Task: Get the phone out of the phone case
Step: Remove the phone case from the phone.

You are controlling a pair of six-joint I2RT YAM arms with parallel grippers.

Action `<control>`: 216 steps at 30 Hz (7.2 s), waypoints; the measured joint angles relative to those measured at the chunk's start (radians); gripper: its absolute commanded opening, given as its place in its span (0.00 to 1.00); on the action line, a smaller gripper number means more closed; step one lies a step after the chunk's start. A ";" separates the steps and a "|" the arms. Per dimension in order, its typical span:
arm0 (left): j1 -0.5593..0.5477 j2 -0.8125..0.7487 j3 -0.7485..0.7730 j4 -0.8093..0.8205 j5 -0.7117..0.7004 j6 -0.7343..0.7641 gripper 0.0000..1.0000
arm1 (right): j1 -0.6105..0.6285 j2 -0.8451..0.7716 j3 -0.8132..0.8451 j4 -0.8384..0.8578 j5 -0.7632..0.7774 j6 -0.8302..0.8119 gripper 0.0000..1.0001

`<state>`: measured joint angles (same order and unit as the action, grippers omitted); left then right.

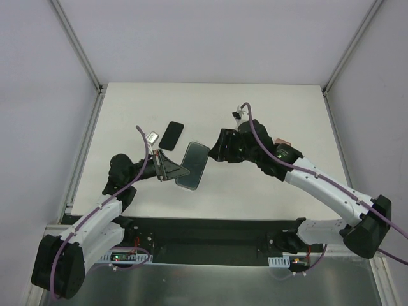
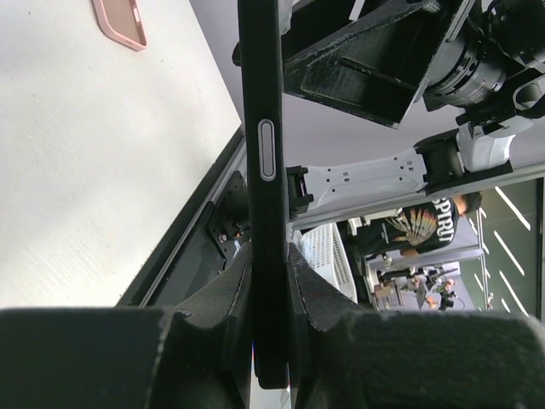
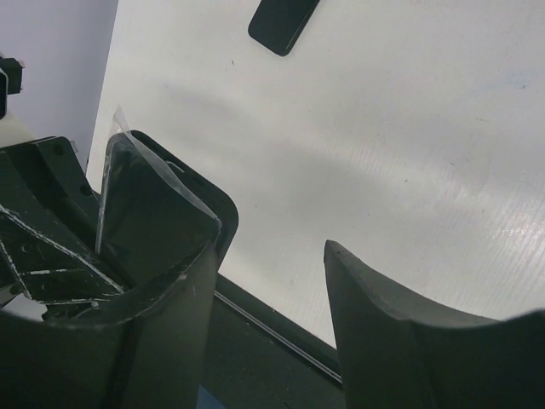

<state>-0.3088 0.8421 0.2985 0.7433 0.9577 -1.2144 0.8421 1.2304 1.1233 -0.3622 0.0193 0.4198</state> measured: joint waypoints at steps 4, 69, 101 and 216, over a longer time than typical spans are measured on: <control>0.000 -0.005 0.000 -0.016 -0.005 0.000 0.00 | 0.000 0.024 0.012 0.008 0.000 0.002 0.48; 0.000 -0.124 0.059 -0.045 -0.042 0.026 0.00 | -0.011 -0.114 -0.034 0.079 0.032 0.031 0.79; 0.000 -0.143 0.058 -0.045 -0.043 0.025 0.00 | -0.002 -0.102 -0.016 0.094 -0.002 0.032 0.79; 0.016 -0.111 0.021 0.072 -0.018 -0.216 0.00 | -0.042 0.159 -0.014 0.438 -0.219 0.085 0.62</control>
<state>-0.2928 0.7311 0.3191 0.8154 0.9394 -1.4303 0.7998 1.3891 1.1091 0.0757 -0.1997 0.5049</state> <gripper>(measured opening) 0.150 0.621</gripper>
